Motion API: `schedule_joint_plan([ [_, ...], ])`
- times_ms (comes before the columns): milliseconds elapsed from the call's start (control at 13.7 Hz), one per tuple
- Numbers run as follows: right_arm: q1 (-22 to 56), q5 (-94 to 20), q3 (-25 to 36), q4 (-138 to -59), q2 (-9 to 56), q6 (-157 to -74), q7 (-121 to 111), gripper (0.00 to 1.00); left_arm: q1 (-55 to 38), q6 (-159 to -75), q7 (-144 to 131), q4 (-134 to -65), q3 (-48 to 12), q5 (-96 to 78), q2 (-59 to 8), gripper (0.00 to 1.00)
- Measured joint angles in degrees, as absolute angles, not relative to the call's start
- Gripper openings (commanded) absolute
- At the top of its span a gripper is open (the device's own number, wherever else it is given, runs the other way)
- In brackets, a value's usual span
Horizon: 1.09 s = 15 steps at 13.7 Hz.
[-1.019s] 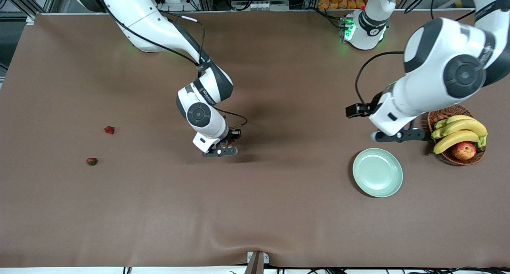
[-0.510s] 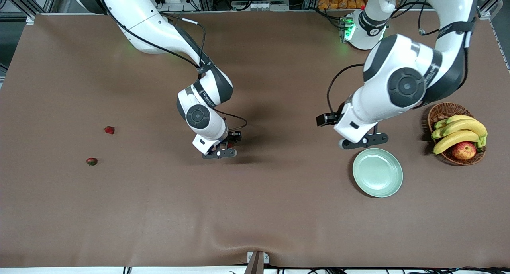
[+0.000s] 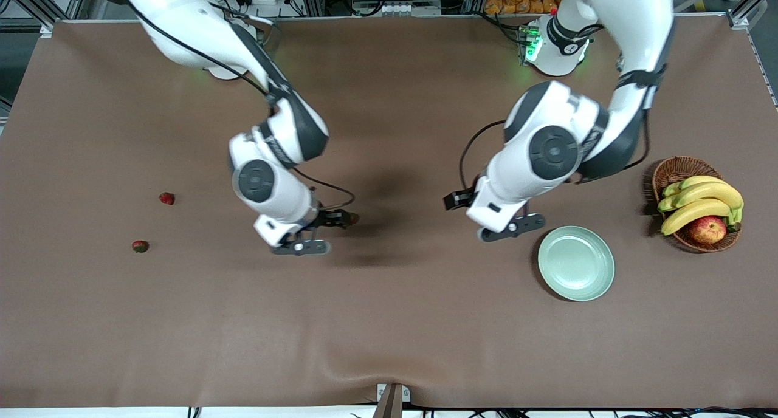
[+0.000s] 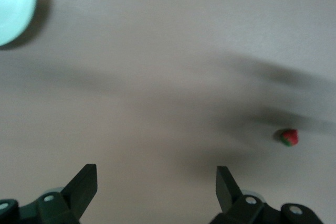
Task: Collect all strawberries into plate
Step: 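Set the strawberry on the table and open the right gripper, then lower the left gripper over the strawberry and close on it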
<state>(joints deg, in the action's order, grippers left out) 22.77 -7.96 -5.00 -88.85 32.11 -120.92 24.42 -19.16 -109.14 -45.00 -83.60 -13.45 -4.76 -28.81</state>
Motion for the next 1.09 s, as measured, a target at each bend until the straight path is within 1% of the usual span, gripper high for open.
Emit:
schedule_joint_plan([
  [218,18.80,-7.96,-4.85,-81.34,27.97,-105.74,24.27,1.00,-22.88,-116.53,-50.21,-82.52,-13.34,-4.76,-33.04,1.00],
  [291,17.70,-7.94,-4.74,-79.59,26.79,-103.07,24.25,1.00,-24.48,-119.08,-51.60,-81.86,-13.27,-4.70,-34.67,1.00],
  [364,16.60,-7.89,-4.66,-78.57,25.53,-101.79,24.24,1.00,-26.81,-122.20,-53.25,-80.96,-12.81,-4.03,-36.39,1.00],
  [582,12.93,-6.18,-4.51,-77.64,21.03,-96.44,22.77,1.00,-36.34,-129.19,-58.77,-78.98,-8.19,2.10,-40.02,1.00],
  [728,9.48,-3.99,-4.35,-77.53,17.91,-92.06,17.30,1.00,-40.90,-136.86,-59.84,-78.36,-5.41,3.81,-42.23,1.00],
  [946,3.64,-3.23,-2.15,-77.51,13.91,-88.65,8.96,1.00,-44.83,-140.53,-59.84,-77.71,-3.53,3.96,-44.61,1.00],
  [1092,-0.28,-3.09,0.19,-77.56,12.85,-87.69,2.80,1.00,-47.60,-141.69,-59.73,-76.26,-1.41,4.24,-46.30,1.00],
])
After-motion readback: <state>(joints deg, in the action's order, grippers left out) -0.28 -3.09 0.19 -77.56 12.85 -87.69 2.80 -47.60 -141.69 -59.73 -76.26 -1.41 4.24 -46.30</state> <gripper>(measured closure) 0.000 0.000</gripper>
